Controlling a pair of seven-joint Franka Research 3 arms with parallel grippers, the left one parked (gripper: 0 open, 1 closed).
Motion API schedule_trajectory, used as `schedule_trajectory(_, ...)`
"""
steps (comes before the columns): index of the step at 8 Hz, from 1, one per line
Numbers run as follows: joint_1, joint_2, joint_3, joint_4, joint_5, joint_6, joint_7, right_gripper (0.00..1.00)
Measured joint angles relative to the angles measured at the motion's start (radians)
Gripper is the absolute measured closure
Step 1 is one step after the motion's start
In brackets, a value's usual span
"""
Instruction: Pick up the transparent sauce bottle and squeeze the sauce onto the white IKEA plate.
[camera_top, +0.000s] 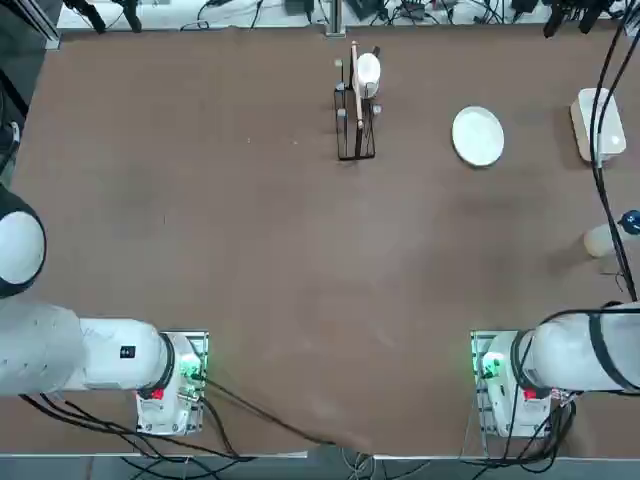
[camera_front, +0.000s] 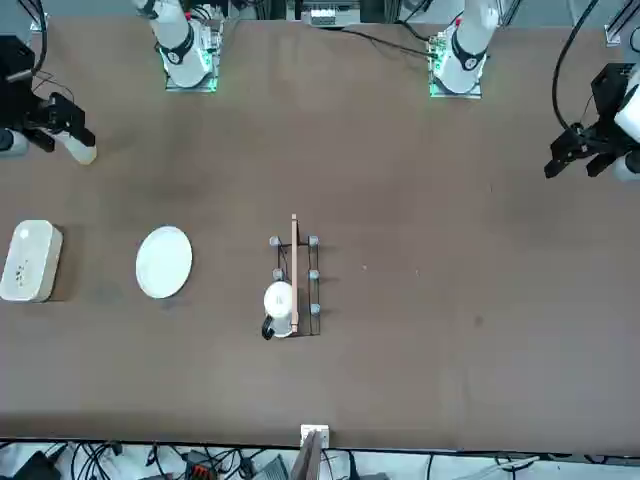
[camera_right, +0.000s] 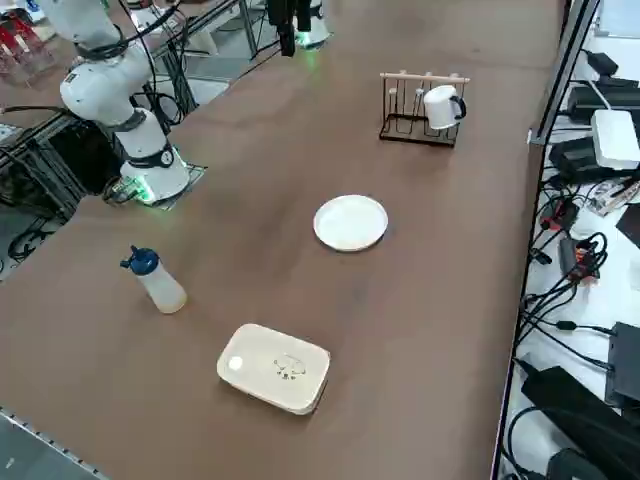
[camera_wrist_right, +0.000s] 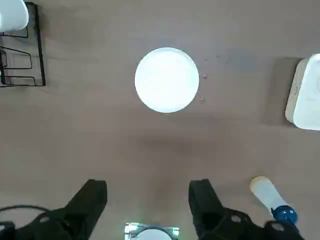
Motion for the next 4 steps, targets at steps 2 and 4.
schedule_trajectory(2, 0.000, 0.000, 0.000, 0.000, 0.000, 0.000, 0.052, 0.00)
schedule_trajectory(4, 0.000, 0.000, 0.000, 0.000, 0.000, 0.000, 0.089, 0.00)
